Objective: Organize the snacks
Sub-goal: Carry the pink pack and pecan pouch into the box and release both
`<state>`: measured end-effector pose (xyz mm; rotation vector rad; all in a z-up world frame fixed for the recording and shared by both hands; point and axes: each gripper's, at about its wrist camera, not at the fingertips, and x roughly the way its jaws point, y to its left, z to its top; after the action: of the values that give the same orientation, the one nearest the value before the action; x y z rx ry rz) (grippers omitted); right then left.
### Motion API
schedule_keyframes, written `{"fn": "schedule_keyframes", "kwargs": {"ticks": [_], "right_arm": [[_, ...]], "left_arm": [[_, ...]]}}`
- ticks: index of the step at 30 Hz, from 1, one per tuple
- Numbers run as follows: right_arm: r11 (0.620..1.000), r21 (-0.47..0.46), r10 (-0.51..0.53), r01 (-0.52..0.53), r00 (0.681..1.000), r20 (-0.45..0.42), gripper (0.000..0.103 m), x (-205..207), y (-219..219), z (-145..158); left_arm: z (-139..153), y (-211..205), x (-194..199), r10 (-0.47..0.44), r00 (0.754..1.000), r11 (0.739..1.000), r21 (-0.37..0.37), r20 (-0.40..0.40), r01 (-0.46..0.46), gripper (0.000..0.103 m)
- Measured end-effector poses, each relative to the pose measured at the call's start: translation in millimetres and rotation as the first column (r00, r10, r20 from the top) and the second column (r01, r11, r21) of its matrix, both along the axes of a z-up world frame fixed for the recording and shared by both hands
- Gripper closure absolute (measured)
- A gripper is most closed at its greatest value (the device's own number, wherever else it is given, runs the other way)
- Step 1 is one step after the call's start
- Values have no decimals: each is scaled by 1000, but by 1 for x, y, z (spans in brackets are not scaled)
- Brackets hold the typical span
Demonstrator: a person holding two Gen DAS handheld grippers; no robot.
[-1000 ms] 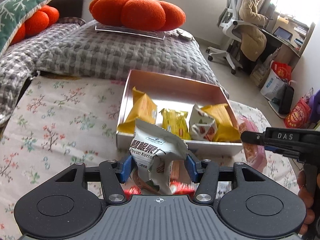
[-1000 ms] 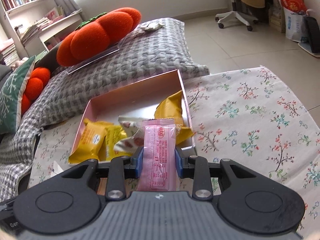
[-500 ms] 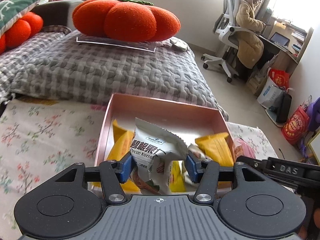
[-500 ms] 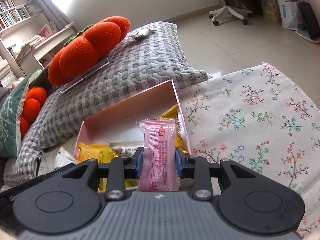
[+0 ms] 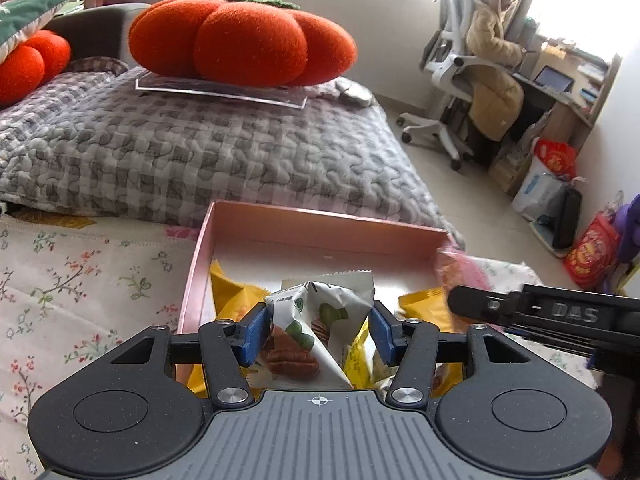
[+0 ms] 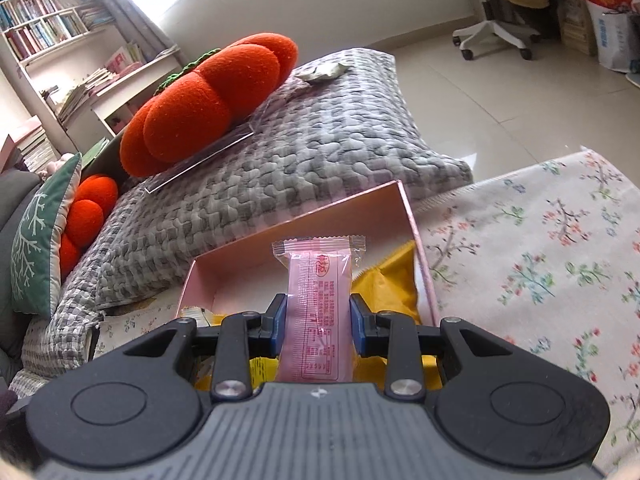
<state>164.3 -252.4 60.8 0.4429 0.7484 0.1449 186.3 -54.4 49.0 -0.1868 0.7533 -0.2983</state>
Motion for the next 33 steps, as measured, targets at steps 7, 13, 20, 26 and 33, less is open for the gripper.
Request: {"fn": "schedule_keyframes", "kwargs": {"ticks": [7, 13, 20, 26, 33], "right_arm": [[999, -9, -33, 34, 999, 32, 58, 2, -2, 3], [997, 33, -69, 68, 998, 4, 58, -4, -15, 7], [993, 56, -101, 102, 995, -13, 47, -25, -25, 23], [994, -72, -84, 78, 993, -82, 38, -35, -9, 15], [994, -50, -102, 96, 984, -144, 34, -44, -14, 16]], "left_arm": [[17, 8, -9, -24, 998, 998, -51, 62, 27, 37], [22, 28, -26, 4, 1000, 998, -70, 31, -2, 38], [25, 51, -59, 64, 998, 998, -25, -13, -64, 34], [9, 44, -76, 52, 995, 997, 55, -86, -47, 32], [6, 41, -86, 32, 991, 998, 50, -130, -26, 28]]}}
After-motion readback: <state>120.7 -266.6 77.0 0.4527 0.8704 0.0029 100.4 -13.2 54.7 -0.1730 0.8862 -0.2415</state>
